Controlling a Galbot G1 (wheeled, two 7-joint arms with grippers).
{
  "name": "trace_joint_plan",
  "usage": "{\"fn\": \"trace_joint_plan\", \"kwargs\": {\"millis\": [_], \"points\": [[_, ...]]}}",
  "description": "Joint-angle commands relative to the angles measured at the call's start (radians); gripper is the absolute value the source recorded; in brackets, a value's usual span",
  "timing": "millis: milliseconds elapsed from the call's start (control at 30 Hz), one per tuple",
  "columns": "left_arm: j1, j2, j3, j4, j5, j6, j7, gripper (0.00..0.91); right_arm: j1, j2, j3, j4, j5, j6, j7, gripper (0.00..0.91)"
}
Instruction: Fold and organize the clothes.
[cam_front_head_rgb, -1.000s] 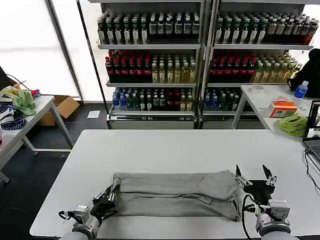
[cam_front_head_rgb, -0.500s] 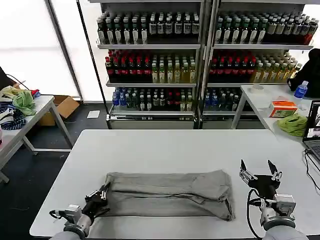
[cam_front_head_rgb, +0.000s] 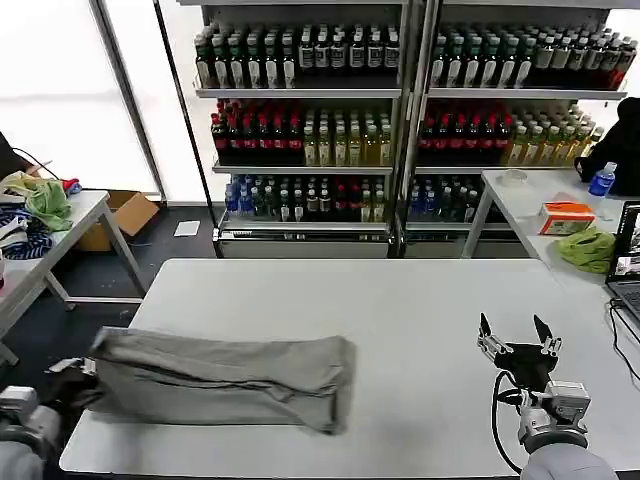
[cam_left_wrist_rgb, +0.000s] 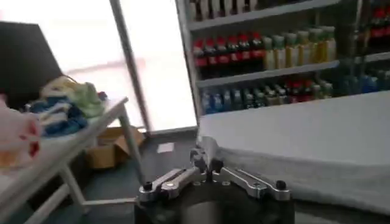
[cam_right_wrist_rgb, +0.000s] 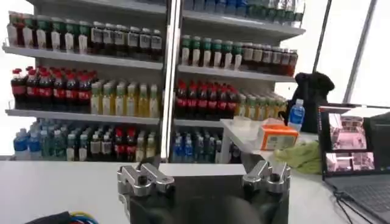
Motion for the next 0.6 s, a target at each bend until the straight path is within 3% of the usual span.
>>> {"fn": "trace_joint_plan", "kwargs": {"millis": [33,367,600], "points": [[-0.009,0.163,-0.145,0.073,-0.049,-0.001,0.006,0.000,-0.003,0.000,0.004,0.002,0.005,0.003,0.004,0.907],[0.024,0.032,-0.014,-0.108,0.038,0.002,-0.030,0.000,-0.031,0.006,0.008,0.013,-0.001,0.004,0.008,0.907],[0.015,-0.032,0.333,-0.313,0.180,0.043,-0.134,0.000,-0.058,0.022,0.010,0.033,-0.020,0.002,0.010,0.907]]}}
